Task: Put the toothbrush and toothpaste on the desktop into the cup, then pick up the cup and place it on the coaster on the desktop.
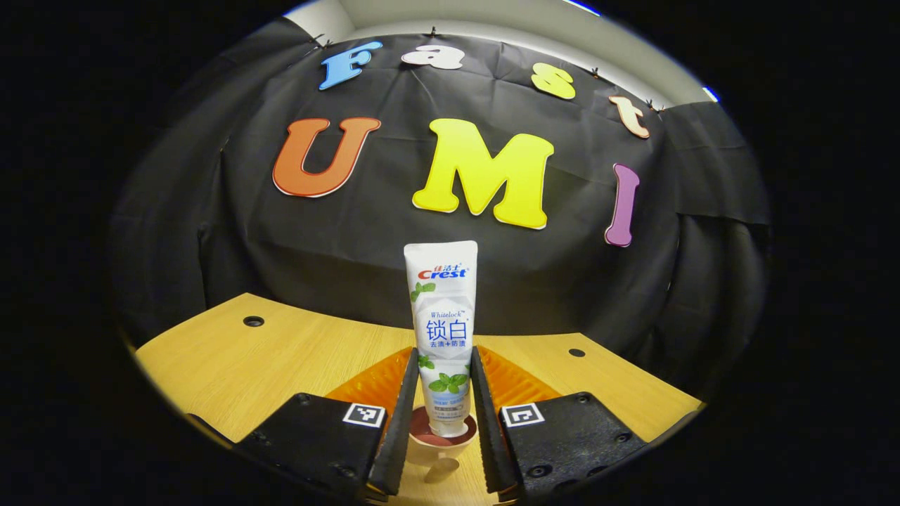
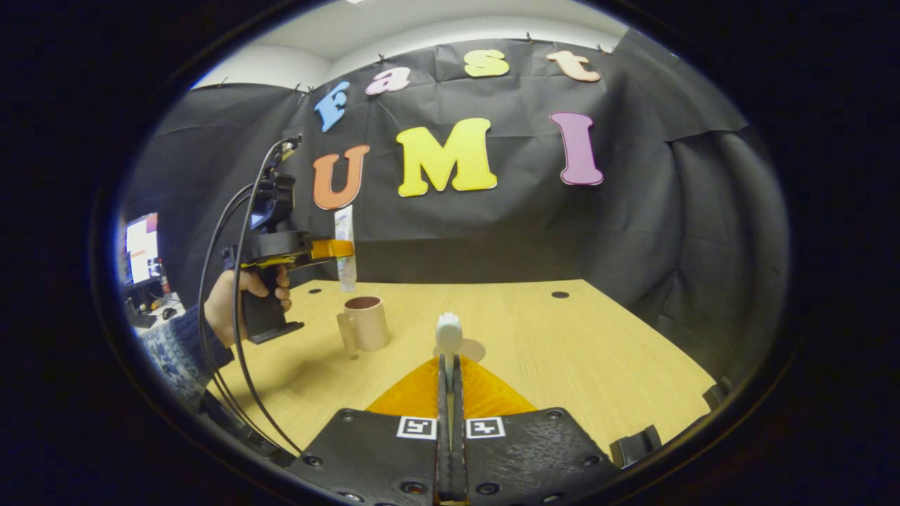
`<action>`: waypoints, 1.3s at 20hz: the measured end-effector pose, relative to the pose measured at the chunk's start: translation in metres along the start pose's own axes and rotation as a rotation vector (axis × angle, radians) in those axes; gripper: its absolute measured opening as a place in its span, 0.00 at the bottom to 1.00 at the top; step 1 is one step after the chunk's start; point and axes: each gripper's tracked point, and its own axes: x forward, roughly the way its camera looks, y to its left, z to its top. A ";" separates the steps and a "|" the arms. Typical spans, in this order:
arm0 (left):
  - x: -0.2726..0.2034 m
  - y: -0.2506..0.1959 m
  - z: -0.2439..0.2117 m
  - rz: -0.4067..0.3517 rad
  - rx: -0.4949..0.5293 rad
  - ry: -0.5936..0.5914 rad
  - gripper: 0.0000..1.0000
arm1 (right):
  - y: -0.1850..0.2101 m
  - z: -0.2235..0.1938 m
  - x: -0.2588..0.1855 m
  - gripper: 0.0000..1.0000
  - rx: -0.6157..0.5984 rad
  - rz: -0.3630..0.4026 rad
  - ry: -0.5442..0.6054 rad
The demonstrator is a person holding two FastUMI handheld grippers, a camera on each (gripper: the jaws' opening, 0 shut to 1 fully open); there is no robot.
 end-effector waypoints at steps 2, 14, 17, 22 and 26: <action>0.010 0.002 -0.004 0.006 0.021 0.015 0.54 | 0.000 0.000 -0.001 0.01 -0.003 0.002 0.000; -0.001 0.007 -0.006 0.040 0.085 0.013 0.92 | -0.002 -0.001 0.007 0.01 -0.013 -0.005 0.020; -0.018 0.011 -0.011 0.046 0.088 0.014 0.97 | 0.003 0.016 0.015 0.01 -0.030 -0.003 0.003; -0.050 0.014 -0.033 0.045 0.067 0.007 0.97 | 0.034 0.064 0.042 0.01 -0.051 0.054 -0.025; -0.071 0.018 -0.049 0.051 0.040 0.015 0.97 | 0.069 0.110 0.076 0.01 -0.095 0.091 -0.052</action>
